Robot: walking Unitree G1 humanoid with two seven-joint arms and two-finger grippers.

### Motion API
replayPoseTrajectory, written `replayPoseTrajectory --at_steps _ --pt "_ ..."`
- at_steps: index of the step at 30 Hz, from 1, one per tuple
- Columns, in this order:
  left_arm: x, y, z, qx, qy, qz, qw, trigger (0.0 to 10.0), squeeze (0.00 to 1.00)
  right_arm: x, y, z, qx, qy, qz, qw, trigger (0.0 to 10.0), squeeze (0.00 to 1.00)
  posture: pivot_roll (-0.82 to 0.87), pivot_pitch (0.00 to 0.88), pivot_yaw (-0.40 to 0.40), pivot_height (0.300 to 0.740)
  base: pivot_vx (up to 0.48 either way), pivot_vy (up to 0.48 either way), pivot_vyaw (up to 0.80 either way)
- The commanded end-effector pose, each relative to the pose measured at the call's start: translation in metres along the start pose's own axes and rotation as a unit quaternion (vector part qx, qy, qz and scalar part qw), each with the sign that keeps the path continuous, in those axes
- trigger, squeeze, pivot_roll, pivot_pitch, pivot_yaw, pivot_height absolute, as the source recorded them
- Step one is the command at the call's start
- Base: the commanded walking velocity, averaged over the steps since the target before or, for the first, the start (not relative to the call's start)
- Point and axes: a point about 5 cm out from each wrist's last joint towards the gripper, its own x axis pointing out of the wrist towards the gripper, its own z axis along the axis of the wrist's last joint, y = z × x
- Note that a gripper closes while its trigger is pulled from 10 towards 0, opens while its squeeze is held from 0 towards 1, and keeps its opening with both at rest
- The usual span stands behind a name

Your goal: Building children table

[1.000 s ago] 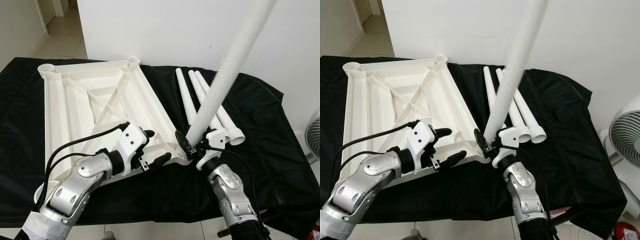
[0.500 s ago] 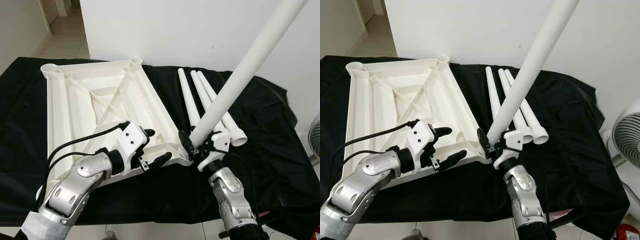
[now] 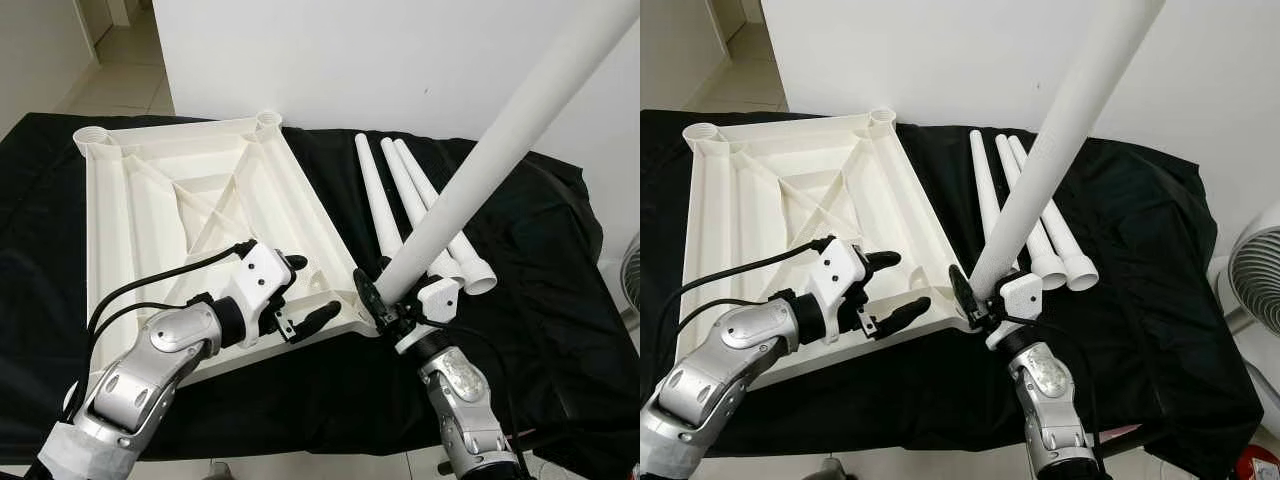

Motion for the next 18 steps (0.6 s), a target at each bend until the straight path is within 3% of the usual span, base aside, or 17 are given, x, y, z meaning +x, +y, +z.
replayPoseTrajectory --at_steps 1,4,6,18 --pt "-0.001 0.0 0.003 0.006 0.0 -0.012 1.0 10.0 0.0 -0.012 0.001 -0.029 -0.008 0.094 0.001 0.996 10.0 0.0 0.07 0.061 -0.045 0.74 0.0 0.0 0.0" --pt "-0.001 0.001 0.004 0.008 -0.001 -0.013 1.0 10.0 0.0 -0.008 0.001 -0.027 -0.045 0.104 0.028 0.993 10.0 0.0 0.07 0.059 -0.041 0.74 0.0 0.0 0.0" --pt "-0.001 0.001 0.004 0.008 -0.001 -0.013 1.0 10.0 0.0 -0.007 0.002 -0.027 -0.043 0.105 0.038 0.993 10.0 0.0 0.07 0.06 -0.043 0.74 0.0 0.0 0.0" --pt "-0.001 0.001 0.005 0.009 -0.001 -0.015 1.0 10.0 0.0 -0.001 -0.007 -0.028 0.021 0.118 0.031 0.992 10.0 0.0 0.07 0.059 -0.042 0.74 0.0 0.0 0.0"
